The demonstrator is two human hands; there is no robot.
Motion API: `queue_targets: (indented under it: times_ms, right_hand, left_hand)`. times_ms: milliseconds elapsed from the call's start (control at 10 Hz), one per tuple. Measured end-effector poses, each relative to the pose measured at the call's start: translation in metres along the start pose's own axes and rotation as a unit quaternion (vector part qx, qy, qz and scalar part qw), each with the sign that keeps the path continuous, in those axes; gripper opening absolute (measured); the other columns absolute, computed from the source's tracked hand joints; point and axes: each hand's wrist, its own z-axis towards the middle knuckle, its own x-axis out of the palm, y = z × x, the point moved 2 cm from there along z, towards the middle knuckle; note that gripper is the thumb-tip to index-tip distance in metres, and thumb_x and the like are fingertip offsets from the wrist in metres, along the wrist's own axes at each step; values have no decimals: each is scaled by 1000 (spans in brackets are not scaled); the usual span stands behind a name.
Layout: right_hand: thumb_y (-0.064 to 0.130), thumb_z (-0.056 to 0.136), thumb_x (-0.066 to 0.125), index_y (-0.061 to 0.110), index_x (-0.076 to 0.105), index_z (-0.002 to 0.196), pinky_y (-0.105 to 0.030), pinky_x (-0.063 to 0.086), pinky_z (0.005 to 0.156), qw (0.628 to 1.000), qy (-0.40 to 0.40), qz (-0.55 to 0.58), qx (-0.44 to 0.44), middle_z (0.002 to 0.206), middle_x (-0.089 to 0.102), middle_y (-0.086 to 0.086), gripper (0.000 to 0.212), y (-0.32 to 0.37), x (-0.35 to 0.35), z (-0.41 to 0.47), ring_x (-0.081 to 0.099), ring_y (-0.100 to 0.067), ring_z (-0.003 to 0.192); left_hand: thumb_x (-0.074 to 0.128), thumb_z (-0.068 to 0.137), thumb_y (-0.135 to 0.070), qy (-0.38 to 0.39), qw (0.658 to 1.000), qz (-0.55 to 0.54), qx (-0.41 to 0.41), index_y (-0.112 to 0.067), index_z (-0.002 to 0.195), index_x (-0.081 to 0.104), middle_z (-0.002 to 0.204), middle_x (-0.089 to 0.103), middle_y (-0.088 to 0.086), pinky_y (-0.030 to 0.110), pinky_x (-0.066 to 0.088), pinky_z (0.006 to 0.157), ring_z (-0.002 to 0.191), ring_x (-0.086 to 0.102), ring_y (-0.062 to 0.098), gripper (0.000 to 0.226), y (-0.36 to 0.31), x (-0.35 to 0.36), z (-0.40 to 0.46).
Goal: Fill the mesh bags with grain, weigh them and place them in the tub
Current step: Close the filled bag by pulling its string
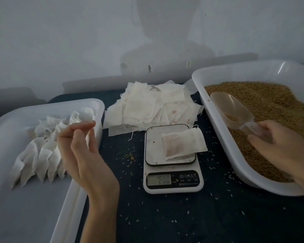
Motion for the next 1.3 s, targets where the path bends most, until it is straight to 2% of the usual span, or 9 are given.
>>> queue_targets:
  times_ms: [200, 300, 500, 600, 700, 800, 1000, 1200, 1300]
  right_hand:
    - [26, 92, 58, 18, 51, 122, -33, 38, 63, 1000, -3, -16, 16, 83, 53, 10, 32, 2, 0, 1, 50, -9, 73]
    - [22, 93, 53, 10, 49, 123, -37, 45, 65, 995, -25, -93, 17, 84, 55, -5, 33, 2, 0, 1, 54, -23, 71]
    - [13, 92, 48, 3, 38, 138, -46, 50, 82, 964, -16, -252, 85, 117, 48, -24, 49, 2, 4, 0, 55, -40, 96]
    - [16, 91, 50, 18, 40, 141, -40, 53, 78, 961, 42, -266, 70, 104, 52, -13, 51, 7, 4, -6, 57, -31, 89]
    - [19, 91, 50, 25, 40, 141, -36, 53, 77, 965, 70, -247, 48, 108, 57, -8, 52, 14, 0, -10, 60, -25, 87]
    - [21, 92, 47, 21, 50, 128, -33, 52, 73, 972, 80, -220, 30, 96, 57, -5, 36, 14, -1, -11, 59, -23, 80]
    - [24, 97, 43, 17, 54, 113, -30, 43, 60, 989, 10, -149, 8, 80, 55, -2, 20, 11, -6, -10, 55, -19, 68]
    - [30, 95, 45, 18, 57, 114, -34, 50, 63, 979, -60, -196, -12, 81, 56, -1, 24, 21, -17, -16, 57, -21, 70]
    - [31, 94, 47, 24, 60, 109, -33, 52, 62, 975, -8, -224, 2, 73, 59, 1, 21, 17, -33, -14, 58, -18, 64]
  left_hand:
    - [43, 95, -2, -10, 996, 84, 5, -42, 85, 44, 94, 52, -14, 26, 45, 90, 87, 53, -1, 41, -3, 3, 2]
    - [42, 91, -5, -46, 992, -115, -20, -27, 84, 54, 92, 57, -4, 25, 48, 90, 94, 57, 7, 26, -4, 9, -6]
    - [49, 92, -12, 234, 971, 10, 38, -30, 92, 57, 74, 58, -15, 12, 43, 57, 62, 52, -1, 20, -7, 49, -20]
    - [44, 94, -20, 428, 878, 159, 146, -30, 110, 59, 84, 54, -13, 21, 48, 56, 63, 52, 8, 24, -11, 97, -44]
    - [41, 98, -24, 512, 771, 293, 239, -29, 121, 57, 98, 52, -3, 32, 45, 67, 81, 53, 16, 29, -7, 136, -63]
    - [39, 99, -33, 520, 724, 376, 253, -23, 111, 59, 100, 53, 0, 35, 34, 71, 95, 55, 23, 26, -5, 153, -71]
    - [42, 96, -33, 447, 776, 394, 207, -18, 77, 44, 79, 47, -3, 30, 33, 63, 75, 54, 21, 24, -6, 151, -56]
    - [58, 86, -13, 455, 829, 317, 72, -17, 79, 52, 74, 60, -1, 25, 44, 56, 63, 53, 13, 10, -8, 127, -30]
    - [58, 88, -8, 446, 854, 265, 37, -19, 91, 51, 74, 61, -3, 19, 47, 60, 67, 57, 8, 14, -7, 116, -21]
